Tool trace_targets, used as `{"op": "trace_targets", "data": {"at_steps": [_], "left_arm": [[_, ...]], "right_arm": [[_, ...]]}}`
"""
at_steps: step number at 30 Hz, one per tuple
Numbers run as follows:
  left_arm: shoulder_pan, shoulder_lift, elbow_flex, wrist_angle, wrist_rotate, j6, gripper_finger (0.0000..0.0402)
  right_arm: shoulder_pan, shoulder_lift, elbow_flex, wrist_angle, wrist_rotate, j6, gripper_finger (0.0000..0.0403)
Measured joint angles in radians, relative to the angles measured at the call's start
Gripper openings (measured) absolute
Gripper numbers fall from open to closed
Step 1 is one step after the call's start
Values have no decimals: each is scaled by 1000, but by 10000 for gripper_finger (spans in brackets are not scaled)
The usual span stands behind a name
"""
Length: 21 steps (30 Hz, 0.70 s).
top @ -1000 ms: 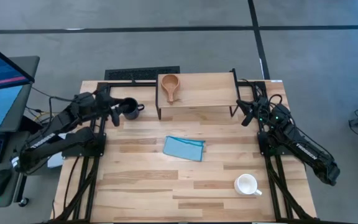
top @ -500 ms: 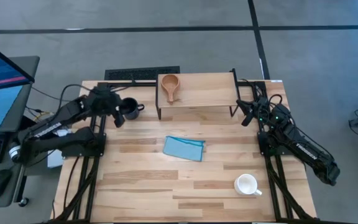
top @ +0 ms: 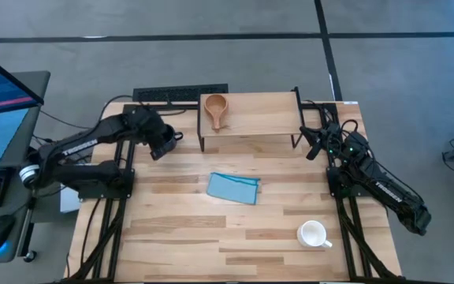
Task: Stack small to large cups/mugs on shelf
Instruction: Put the dark blue mug on the shelf
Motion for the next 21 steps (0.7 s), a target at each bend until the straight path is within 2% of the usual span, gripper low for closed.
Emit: {"op": "trace_targets", "data": {"at_steps": [7, 21], "left_arm": [[0, 115, 29, -60, -2, -10, 167], [-1, 308, 29, -77, -101, 8, 167]], "right_arm": [[0, 0, 0, 0, 0, 0, 26], [0, 0, 0, 0, 0, 0, 26]]}}
